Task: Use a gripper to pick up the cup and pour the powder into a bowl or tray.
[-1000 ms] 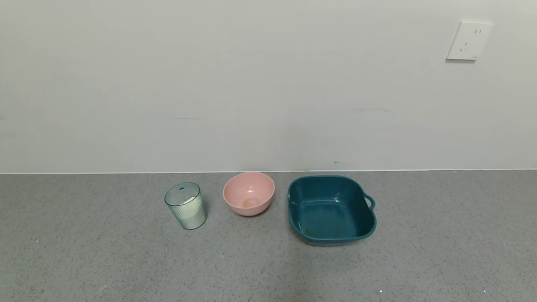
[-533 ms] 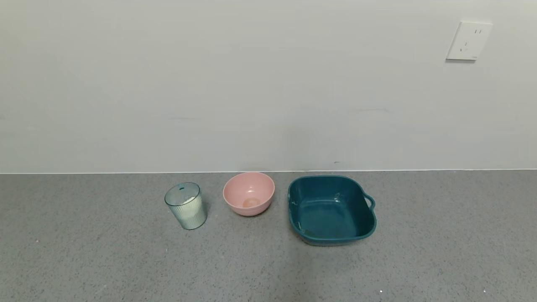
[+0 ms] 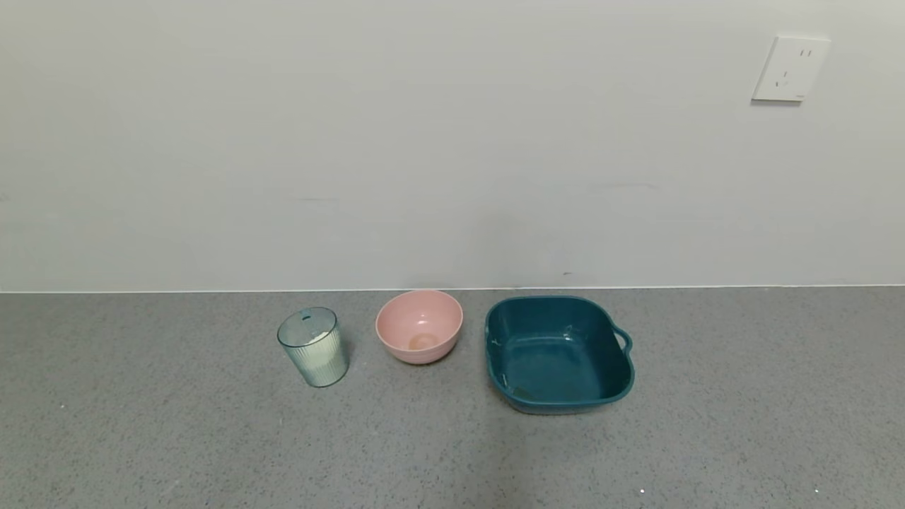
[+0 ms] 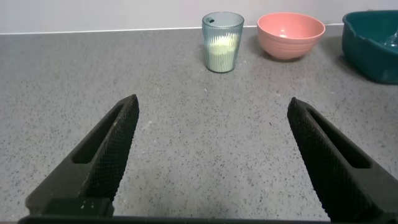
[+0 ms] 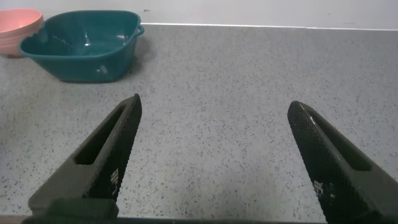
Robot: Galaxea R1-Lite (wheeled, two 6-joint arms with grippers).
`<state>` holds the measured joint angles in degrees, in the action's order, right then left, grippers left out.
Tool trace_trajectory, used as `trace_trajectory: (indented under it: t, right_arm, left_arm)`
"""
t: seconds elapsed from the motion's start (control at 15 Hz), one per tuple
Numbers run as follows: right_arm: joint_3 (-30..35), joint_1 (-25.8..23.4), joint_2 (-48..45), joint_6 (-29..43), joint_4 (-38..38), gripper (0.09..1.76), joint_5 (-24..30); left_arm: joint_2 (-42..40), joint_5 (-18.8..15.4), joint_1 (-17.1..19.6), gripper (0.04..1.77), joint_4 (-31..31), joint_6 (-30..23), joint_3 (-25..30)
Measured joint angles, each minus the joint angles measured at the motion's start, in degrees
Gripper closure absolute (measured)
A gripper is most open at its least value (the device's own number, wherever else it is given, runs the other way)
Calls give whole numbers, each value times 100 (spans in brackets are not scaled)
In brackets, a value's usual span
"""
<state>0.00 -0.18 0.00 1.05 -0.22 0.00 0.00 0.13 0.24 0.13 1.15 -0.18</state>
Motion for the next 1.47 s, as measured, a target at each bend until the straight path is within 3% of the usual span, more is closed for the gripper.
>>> trace_trajectory:
  t: [0.2,0.33,0.67,1.47]
  right_arm:
    - [0,0,0,0,-2,14,0]
    - [0,0,0,0,-2,14,-2]
    - [0,0,0,-1,-2,14,0]
    - [0,0,0,0,-2,14,0]
  left_arm:
    - [21,-84,-2,9,-349,-90,-413]
    - [84,-140,-4,9,-316,312,-772]
    - [645,-318,-4,9,-278,378,-1558]
    - [4114,-277,0,9,60,371,-3295]
